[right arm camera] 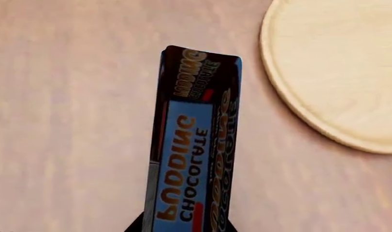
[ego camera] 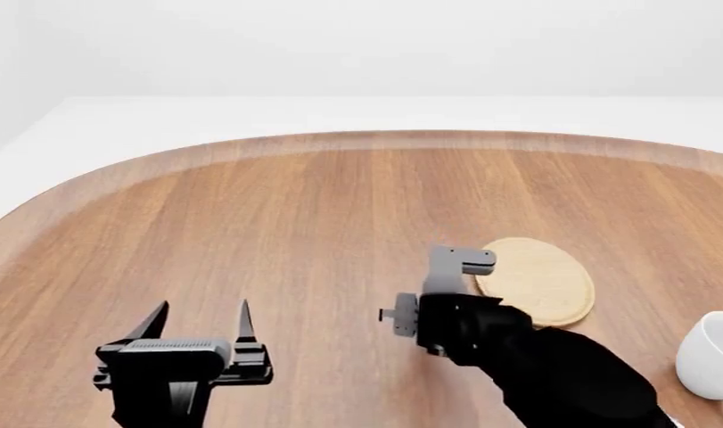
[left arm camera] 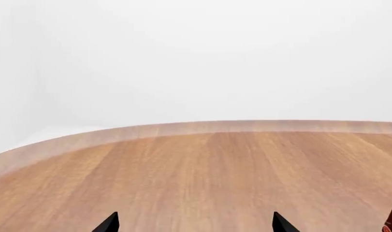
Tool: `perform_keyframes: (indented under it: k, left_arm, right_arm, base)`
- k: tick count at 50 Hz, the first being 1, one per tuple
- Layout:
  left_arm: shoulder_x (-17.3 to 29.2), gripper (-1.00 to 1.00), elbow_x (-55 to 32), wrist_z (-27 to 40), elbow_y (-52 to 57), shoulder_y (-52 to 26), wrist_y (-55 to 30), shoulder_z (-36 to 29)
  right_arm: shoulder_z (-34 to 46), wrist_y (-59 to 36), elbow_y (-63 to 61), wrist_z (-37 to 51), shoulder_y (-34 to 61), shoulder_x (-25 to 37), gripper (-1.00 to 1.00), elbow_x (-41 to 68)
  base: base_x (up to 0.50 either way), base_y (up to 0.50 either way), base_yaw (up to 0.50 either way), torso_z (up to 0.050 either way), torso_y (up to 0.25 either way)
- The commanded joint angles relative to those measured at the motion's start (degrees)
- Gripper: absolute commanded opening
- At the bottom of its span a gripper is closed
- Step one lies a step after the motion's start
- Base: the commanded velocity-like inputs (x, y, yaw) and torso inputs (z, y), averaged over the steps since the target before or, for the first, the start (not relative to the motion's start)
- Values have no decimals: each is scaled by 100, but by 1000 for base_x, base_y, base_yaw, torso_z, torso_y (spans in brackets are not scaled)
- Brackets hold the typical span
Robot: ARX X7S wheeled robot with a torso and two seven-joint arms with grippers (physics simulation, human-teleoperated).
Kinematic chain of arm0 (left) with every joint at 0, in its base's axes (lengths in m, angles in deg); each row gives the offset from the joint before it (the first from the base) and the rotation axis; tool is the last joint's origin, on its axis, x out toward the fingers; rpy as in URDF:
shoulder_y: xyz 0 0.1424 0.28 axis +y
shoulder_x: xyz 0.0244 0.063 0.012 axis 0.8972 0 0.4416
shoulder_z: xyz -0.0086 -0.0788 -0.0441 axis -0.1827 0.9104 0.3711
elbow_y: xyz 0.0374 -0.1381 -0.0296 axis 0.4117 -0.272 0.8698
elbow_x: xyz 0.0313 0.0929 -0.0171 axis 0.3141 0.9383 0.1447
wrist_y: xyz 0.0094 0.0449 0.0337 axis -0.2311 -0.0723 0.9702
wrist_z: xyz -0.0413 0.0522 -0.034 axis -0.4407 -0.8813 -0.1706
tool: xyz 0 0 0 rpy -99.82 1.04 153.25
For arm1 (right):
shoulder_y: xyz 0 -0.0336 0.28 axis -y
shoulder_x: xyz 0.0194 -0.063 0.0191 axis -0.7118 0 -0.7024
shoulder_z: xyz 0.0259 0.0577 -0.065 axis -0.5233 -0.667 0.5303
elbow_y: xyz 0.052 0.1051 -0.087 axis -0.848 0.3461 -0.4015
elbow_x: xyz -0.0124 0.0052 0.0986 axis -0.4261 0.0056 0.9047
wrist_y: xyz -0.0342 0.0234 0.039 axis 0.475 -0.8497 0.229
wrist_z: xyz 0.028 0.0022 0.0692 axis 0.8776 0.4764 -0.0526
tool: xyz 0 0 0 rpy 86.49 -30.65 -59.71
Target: Put the chocolate pudding to the left of the plate.
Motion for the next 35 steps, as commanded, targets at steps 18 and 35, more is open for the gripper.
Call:
perform_keyframes:
  k: [18, 35]
  left_arm:
    - [-35, 100, -1413, 70, -681, -2832, -3339, 143]
    - [-447, 100, -994, -200, -3105, -5161, -3437, -265]
  right_arm:
    - [109, -375, -1398, 101, 1136, 752, -100, -442]
    - [151, -710, -733, -273, 1547, 455, -100, -495]
  base:
    - [0, 0, 0, 0, 0]
    - [1, 0, 0, 0, -62]
